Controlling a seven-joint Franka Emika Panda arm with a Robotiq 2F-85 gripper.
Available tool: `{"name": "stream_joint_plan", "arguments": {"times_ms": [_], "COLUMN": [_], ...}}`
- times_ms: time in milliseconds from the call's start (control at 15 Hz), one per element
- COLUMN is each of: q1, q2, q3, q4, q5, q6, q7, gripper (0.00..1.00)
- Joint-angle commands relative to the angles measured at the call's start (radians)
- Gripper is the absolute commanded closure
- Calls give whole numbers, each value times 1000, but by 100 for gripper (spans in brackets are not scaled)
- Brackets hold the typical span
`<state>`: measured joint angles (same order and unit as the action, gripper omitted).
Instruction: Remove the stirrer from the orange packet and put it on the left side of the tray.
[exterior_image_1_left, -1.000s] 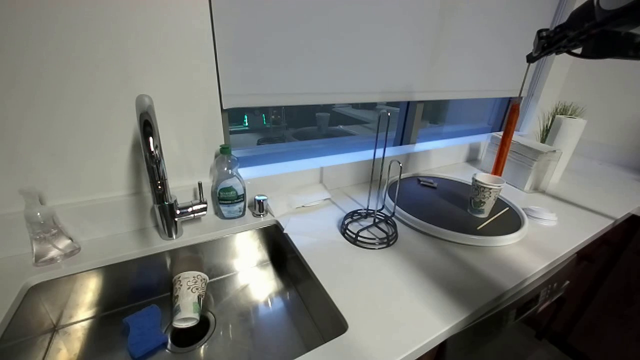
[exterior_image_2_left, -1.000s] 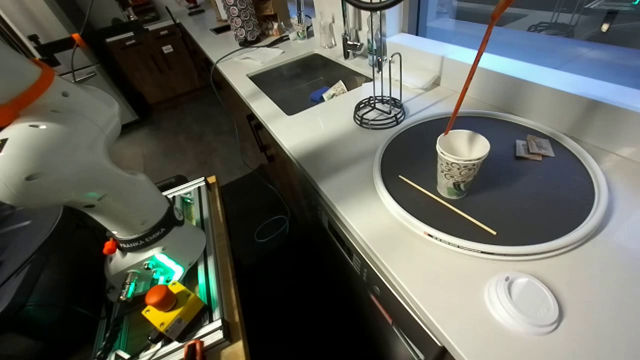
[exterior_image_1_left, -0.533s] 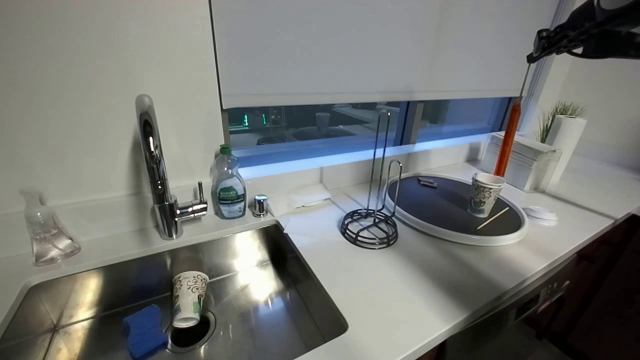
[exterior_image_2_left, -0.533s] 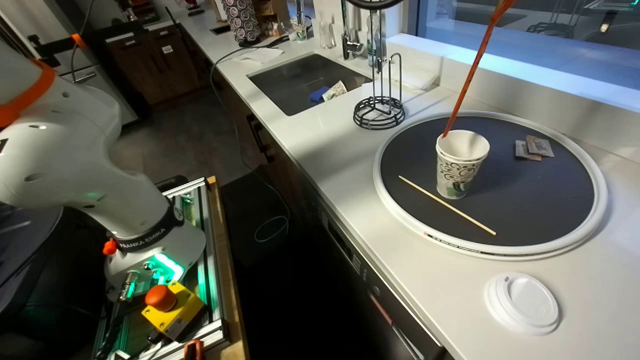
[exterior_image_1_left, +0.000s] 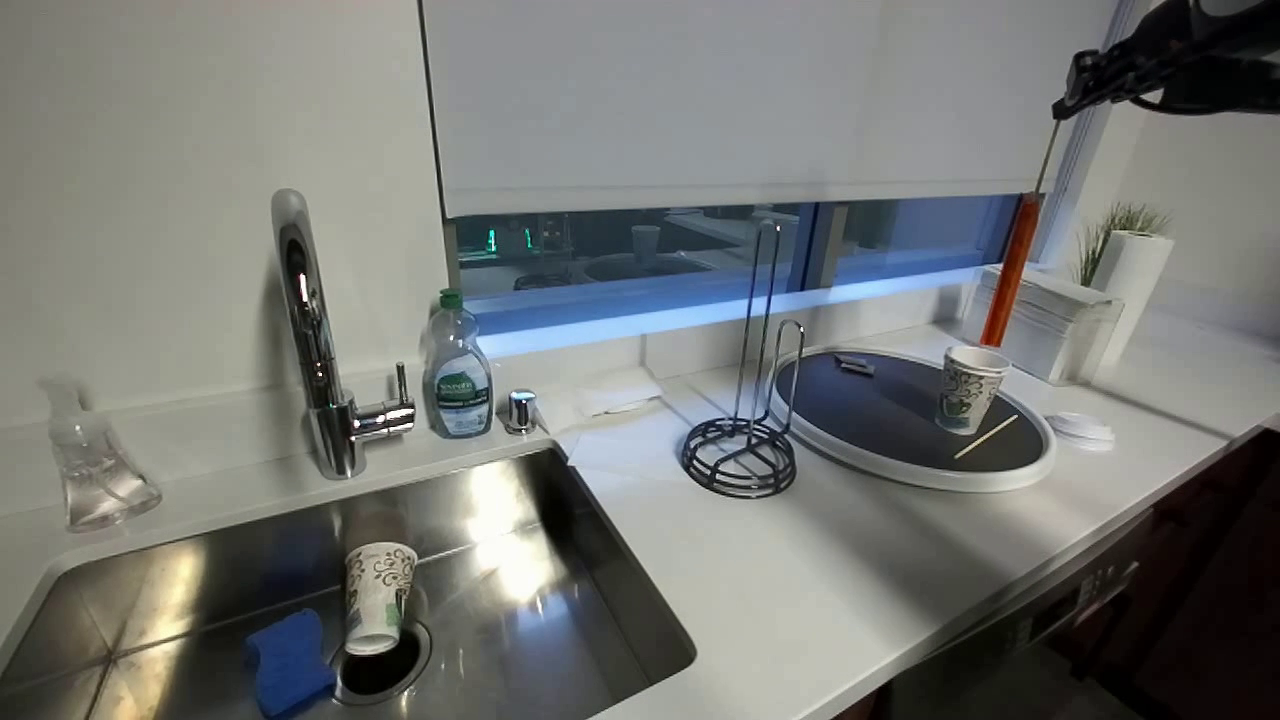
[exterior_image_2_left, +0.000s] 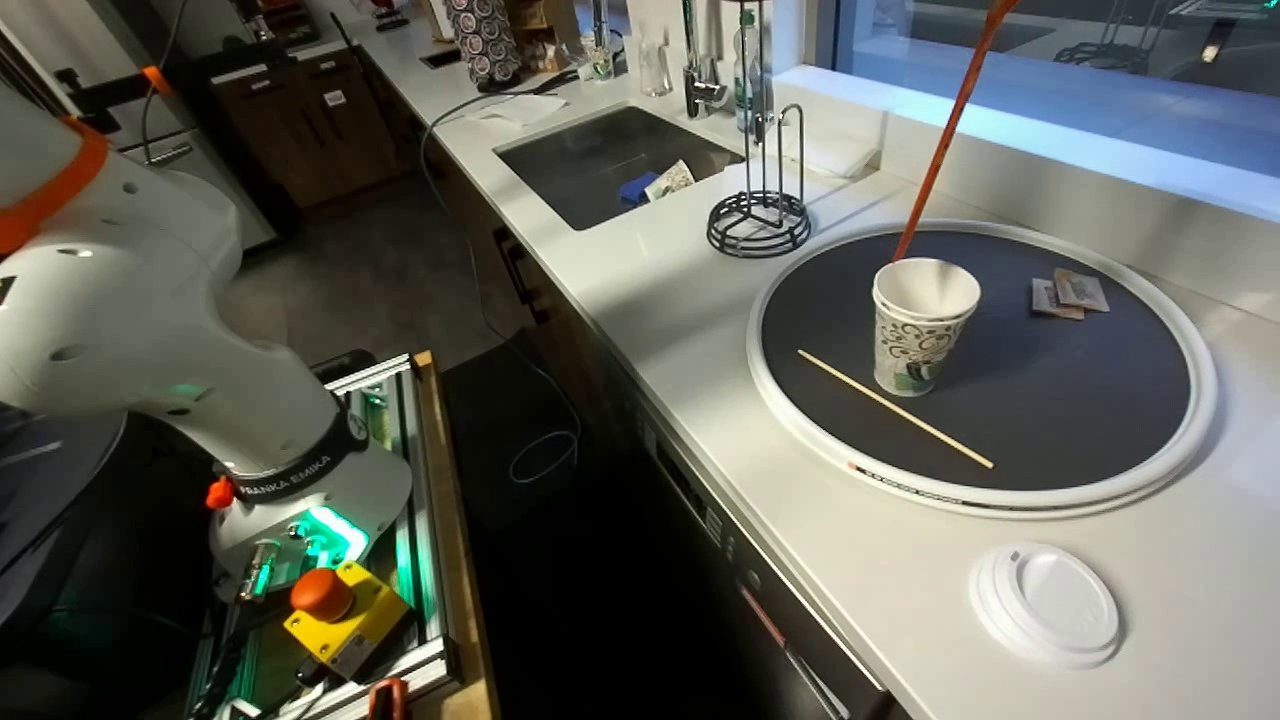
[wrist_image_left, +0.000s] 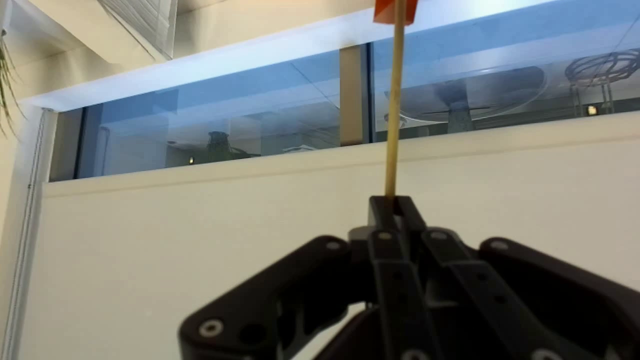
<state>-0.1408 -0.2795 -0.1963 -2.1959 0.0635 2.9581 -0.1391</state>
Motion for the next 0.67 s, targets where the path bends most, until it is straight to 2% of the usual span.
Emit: {"name": "stream_joint_plan", "arguments": {"times_ms": [0,67,133,200,267,333,400,467,533,600], "q1": [-72,16,65,-95,-57,32,53,-2,24,10], "q2": [18,-14,-28,15,1,-29,-34,-20,-25,-13], "q3": [43,-11,-40,55,32,-21,-35,-4,-16,-9], "q4": [4,4,5,-4,1,5,10,13,2,11], "q5": [-58,0,70,-75,-46,39,77,23,52,29], "q6": [53,-35,-72,89,44,-64,-120,-89,-61,-82], "q7": [87,6,-40,121,84,9,-6,67,24,56], "gripper": [98,98,98,98,98,98,98,98,98,98]}}
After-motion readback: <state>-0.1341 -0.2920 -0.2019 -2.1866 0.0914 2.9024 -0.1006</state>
